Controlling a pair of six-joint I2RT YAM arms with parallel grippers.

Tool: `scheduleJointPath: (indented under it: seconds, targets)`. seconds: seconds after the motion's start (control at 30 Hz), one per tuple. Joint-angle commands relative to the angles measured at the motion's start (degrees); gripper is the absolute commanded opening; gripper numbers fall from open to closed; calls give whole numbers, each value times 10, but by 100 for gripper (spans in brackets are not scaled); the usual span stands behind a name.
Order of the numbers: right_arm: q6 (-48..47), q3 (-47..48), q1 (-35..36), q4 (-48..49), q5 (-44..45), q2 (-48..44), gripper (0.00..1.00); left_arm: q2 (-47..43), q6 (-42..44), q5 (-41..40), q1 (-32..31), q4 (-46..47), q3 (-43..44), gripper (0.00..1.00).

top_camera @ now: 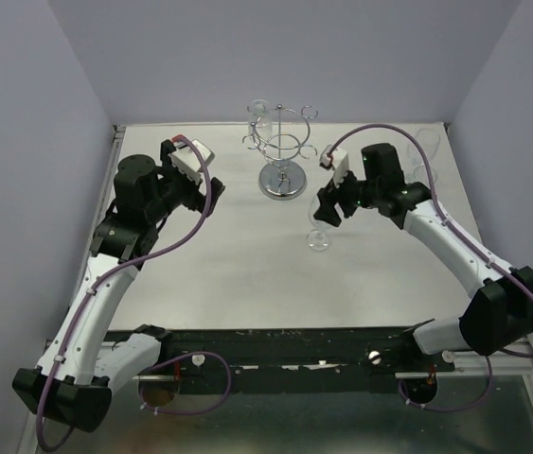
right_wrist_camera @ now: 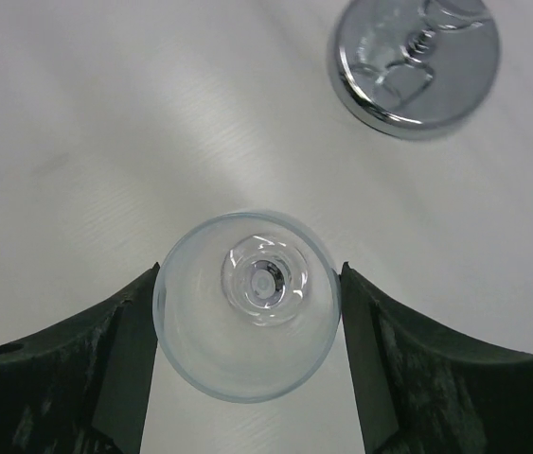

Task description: Take the wine glass off the wine glass rack

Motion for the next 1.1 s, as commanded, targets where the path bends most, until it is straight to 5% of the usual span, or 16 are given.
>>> scheduleJointPath:
  seconds: [0.0,0.4,0.87,1.07]
  targets:
    - [11,8,-75,-8,32,-21,62,21,-16,18,4,27,16,99]
    - [26,233,-224,-8,11,177,58,138,-25,-13,5,81,69,99]
    - [69,497,-290,-32,32,366,57,298,37,-58,13,55,206,99]
    - [83,540,-300,-58,42,394,56,330,48,-60,14,64,228,99]
